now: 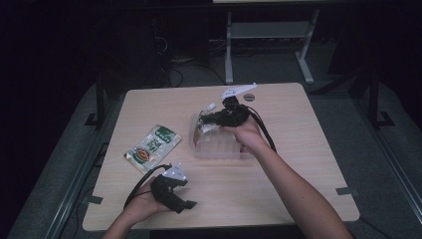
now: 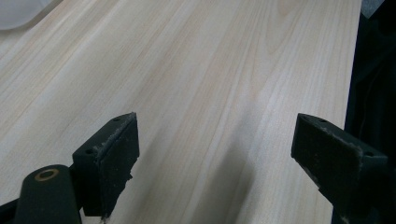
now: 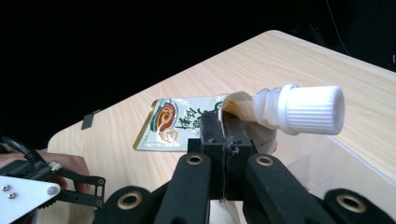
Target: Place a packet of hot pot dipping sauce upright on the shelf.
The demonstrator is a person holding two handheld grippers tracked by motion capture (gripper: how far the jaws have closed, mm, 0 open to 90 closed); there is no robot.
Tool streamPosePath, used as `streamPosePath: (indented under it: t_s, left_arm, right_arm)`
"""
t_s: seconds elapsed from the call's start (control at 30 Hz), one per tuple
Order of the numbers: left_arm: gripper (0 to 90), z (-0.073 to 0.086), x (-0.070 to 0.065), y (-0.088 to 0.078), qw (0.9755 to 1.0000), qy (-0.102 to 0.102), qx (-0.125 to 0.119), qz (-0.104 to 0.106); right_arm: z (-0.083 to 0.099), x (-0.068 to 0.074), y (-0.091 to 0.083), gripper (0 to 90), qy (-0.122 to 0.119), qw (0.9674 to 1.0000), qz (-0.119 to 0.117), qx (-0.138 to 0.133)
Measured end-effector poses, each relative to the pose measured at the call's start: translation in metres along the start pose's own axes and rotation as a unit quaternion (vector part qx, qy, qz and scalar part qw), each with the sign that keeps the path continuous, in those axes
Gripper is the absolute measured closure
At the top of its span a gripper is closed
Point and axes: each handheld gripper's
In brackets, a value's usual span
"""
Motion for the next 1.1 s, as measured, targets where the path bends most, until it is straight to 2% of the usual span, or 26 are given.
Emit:
streamPosePath:
  t_s: [0.17, 0.2, 0.63, 0.77, 0.87, 0.97, 1.03, 1.1]
  left_arm:
    - [14.8, 0.0, 0.0, 0.0, 1.0, 0.0, 0.0, 0.0]
    - [14.8, 0.0, 0.0, 0.0, 1.0, -0.001, 0.0, 0.001]
    - [14.8, 0.0, 0.0, 0.0, 1.0, -0.001, 0.004, 0.002]
    - [14.8, 0.0, -0.001, 0.001, 1.0, -0.001, 0.005, 0.002]
    - [14.8, 0.0, -0.001, 0.0, 1.0, -0.001, 0.007, 0.001]
    - [14.8, 0.0, 0.0, -0.001, 1.0, 0.0, 0.008, 0.0]
    - [14.8, 0.001, 0.0, 0.0, 1.0, -0.002, 0.003, 0.002]
    - [14.8, 0.0, 0.0, 0.0, 1.0, -0.002, 0.002, 0.001]
  right_arm:
    - [0.002, 0.001, 0.005, 89.4, -0.003, 0.9999, 0.008, 0.007]
    - [0.002, 0.002, 0.006, 89.4, 0.004, 0.9999, 0.006, 0.007]
    - [0.011, 0.004, 0.02, 88.3, 0.011, 0.9989, 0.026, 0.038]
    - [0.012, 0.005, 0.022, 86.5, 0.01, 0.9989, 0.025, 0.039]
    - [0.01, 0.006, 0.019, 85.5, 0.012, 0.9993, 0.023, 0.027]
    - [0.007, 0.007, 0.013, 82.2, 0.008, 0.9996, 0.024, 0.015]
    - [0.007, 0.007, 0.008, 76.6, 0.003, 0.9996, 0.026, 0.012]
    - [0.007, 0.009, 0.003, 69.9, 0.007, 0.9996, 0.026, 0.012]
Point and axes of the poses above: each handheld gripper's, and its own axes: y roughly forward along the jaws, z roughly out of its underside, x roughly to its left, and after that the axes turned 5 degrees about x, right-handed
